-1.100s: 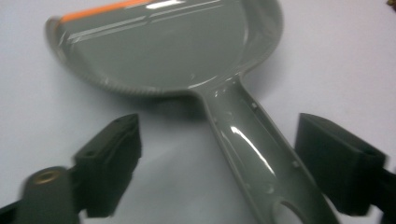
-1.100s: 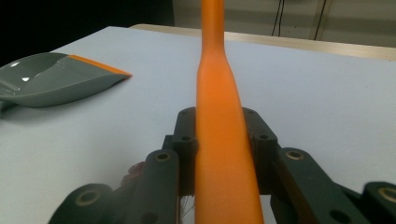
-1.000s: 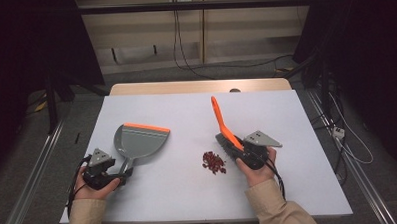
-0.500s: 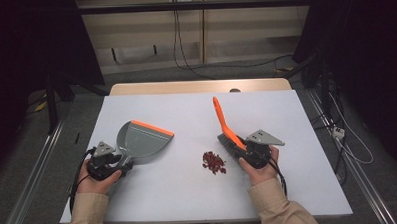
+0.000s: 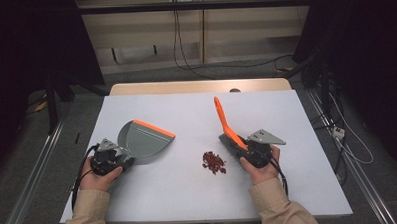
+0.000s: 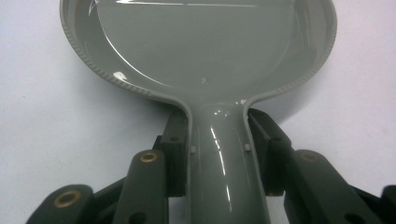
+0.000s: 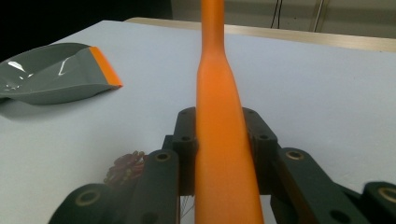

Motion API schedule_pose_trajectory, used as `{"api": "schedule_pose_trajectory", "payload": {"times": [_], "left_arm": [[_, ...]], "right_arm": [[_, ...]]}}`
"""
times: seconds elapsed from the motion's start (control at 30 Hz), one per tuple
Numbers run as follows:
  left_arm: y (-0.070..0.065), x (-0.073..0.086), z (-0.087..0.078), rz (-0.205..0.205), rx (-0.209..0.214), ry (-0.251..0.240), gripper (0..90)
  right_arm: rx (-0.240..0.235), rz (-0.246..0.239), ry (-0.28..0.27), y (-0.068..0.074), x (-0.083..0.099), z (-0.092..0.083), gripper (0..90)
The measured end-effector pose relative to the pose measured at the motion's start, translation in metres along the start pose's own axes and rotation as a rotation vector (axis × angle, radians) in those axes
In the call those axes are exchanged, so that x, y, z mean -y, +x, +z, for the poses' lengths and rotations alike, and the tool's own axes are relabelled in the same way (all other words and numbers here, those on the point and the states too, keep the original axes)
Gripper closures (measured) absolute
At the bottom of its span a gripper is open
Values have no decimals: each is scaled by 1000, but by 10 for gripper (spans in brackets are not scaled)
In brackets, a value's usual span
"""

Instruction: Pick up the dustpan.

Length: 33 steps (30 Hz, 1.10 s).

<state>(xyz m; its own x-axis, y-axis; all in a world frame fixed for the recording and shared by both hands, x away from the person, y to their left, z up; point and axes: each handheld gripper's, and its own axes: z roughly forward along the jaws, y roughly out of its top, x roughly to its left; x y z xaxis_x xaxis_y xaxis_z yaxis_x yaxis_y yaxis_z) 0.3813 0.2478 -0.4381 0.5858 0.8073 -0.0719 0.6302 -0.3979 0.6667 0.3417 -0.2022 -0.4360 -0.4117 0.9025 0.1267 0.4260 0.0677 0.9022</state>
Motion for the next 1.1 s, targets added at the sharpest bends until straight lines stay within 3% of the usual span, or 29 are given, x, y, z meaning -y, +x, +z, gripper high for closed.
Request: {"api": "schedule_pose_trajectory", "payload": {"times": [0.1, 0.37, 0.77, 1.1], "left_arm": [[0, 2, -6, 10, 23, -8, 631], [-10, 3, -26, 84, 57, -29, 634], [-34, 11, -52, 179, 214, -32, 633], [-62, 16, -40, 255, 295, 4, 632]], "right_arm": [[1, 3, 0, 0, 0, -1, 711], [-3, 2, -3, -1, -1, -1, 710], [-1, -2, 6, 0, -1, -2, 711], [-4, -25, 15, 4, 0, 2, 711]]}}
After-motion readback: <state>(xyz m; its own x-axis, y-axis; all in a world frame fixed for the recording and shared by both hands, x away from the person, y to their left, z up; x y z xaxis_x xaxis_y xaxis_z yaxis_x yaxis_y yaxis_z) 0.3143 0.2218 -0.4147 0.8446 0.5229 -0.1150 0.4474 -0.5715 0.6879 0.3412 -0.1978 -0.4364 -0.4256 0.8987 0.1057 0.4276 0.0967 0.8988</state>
